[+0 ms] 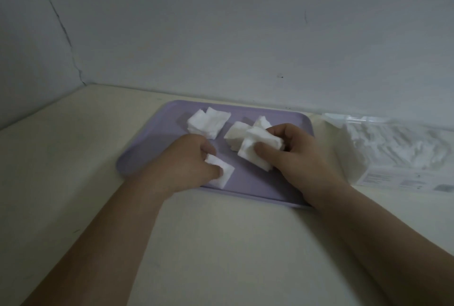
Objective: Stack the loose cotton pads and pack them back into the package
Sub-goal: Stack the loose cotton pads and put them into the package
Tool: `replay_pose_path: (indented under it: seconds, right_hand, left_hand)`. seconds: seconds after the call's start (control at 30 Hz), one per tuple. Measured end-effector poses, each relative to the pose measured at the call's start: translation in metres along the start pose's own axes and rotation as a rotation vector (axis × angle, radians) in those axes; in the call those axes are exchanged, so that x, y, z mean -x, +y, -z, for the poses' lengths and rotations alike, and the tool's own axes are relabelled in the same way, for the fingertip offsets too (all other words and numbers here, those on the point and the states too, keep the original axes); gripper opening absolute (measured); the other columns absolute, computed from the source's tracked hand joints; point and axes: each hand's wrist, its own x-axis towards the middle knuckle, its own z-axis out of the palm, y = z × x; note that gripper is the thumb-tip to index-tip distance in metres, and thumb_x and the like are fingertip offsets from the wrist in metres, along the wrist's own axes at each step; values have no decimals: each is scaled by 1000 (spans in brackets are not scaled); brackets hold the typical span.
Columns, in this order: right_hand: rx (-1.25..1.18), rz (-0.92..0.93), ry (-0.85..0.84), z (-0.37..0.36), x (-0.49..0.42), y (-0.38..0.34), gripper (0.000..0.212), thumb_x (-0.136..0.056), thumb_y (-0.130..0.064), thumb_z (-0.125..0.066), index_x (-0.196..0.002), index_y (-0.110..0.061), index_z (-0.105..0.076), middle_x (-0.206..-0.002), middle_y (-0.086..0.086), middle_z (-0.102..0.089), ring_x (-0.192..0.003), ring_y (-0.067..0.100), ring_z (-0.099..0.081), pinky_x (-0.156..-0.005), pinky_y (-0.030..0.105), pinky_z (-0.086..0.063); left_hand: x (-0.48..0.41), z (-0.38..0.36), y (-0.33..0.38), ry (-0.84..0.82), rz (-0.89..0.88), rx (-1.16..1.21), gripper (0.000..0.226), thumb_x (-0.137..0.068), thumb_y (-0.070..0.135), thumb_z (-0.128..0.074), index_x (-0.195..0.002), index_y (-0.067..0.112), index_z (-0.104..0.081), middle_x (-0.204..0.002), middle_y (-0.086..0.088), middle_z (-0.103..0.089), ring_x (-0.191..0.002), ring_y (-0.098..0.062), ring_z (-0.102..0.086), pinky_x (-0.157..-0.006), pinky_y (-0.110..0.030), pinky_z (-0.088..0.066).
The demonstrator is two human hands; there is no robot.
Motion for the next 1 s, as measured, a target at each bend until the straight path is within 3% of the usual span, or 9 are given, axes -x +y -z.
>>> replay_pose_path:
  seconds: [0.13, 0.23, 0.33, 0.5, 0.6, 0.67, 0.8, 0.9, 1.0]
  right_hand:
    - [-26, 3, 15, 1, -2, 4, 25, -78, -36, -81, -97, -25, -69, -90, -1, -77, -81, 15, -70, -83, 46, -59]
    - [-58, 6, 23, 2, -3, 5, 35, -72, -43, -80, -102, -26, -71, -93, 0, -78, -88, 24, -74, -87, 53, -60]
    - [-130, 34, -18, 4, -3, 5, 31, -76, -26, -87, -105, -22, -75, -98, 3, -80, -91, 21, -75, -89, 53, -60]
    - [-206, 58, -135, 3, -1, 5, 39, -78, -1, -85, -114, -14, -77, -106, 5, -80, -107, 29, -75, -96, 53, -59]
    - [-236, 47, -137, 1, -2, 6, 32, -84, -5, -82, -115, -15, -78, -108, 4, -80, -101, 21, -73, -100, 50, -58]
    - [-231, 42, -138, 0, -2, 6, 29, -88, -6, -78, -115, -16, -77, -109, 0, -80, -101, 14, -73, -99, 42, -58]
    - [-107, 60, -124, -1, -2, 4, 35, -90, -6, -75, -123, -15, -74, -111, -2, -79, -99, 7, -73, -100, 35, -58]
    - [-110, 22, -153, 0, 0, 2, 37, -91, -5, -72, -125, -17, -73, -117, -1, -77, -105, 7, -72, -104, 33, -55]
    - [-187, 1, -244, 3, 2, -1, 48, -81, -23, -82, -127, -18, -70, -120, -2, -76, -111, 10, -70, -100, 28, -54]
  left_hand:
    - [7, 3, 6, 38, -98, 70, 14, -84, 22, -82, -80, 22, -68, -62, 11, -57, -49, -1, -47, -47, -16, -34]
    - [15, 5, 19, -39, -193, 461, 18, -78, 15, -87, -80, 19, -69, -58, 11, -56, -50, -4, -44, -48, -15, -34]
    - [20, -3, 33, -105, -268, 730, 15, -74, 1, -81, -84, 10, -72, -57, 12, -60, -49, 2, -48, -49, -9, -38]
    - [19, -21, 34, -53, -294, 633, 16, -86, -2, -76, -101, 4, -78, -52, 18, -63, -44, 5, -53, -49, -3, -38]
    - [15, -19, 28, -8, -299, 594, 17, -90, -1, -74, -102, 11, -78, -81, 8, -80, -76, -10, -76, -73, -15, -57]
    - [14, -19, 25, 34, -275, 612, 17, -87, 0, -77, -96, 14, -75, -92, -3, -82, -89, -21, -77, -84, -25, -60]
    - [12, -18, 24, 66, -261, 600, 16, -84, 3, -81, -88, 17, -74, -86, -2, -81, -79, -12, -74, -76, -21, -57]
    - [10, -19, 22, 92, -257, 595, 14, -82, 5, -83, -86, 15, -74, -88, -10, -80, -80, -20, -74, -81, -33, -57]
    - [8, -21, 21, 122, -257, 586, 17, -79, 11, -88, -87, 13, -73, -88, -16, -78, -79, -34, -72, -81, -45, -58]
